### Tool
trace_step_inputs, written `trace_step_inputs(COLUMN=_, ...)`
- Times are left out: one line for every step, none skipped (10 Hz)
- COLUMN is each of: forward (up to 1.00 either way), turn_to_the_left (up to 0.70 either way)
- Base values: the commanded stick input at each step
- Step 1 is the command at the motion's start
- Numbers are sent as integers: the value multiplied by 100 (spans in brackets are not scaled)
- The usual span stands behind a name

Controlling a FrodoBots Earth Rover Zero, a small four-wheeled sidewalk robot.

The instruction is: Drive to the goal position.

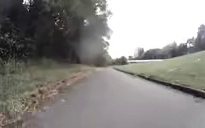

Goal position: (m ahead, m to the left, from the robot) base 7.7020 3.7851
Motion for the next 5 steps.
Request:
trace_step_inputs(forward=100, turn_to_the_left=0)
trace_step_inputs(forward=100, turn_to_the_left=-3)
trace_step_inputs(forward=100, turn_to_the_left=-6)
trace_step_inputs(forward=100, turn_to_the_left=-21)
trace_step_inputs(forward=100, turn_to_the_left=-20)
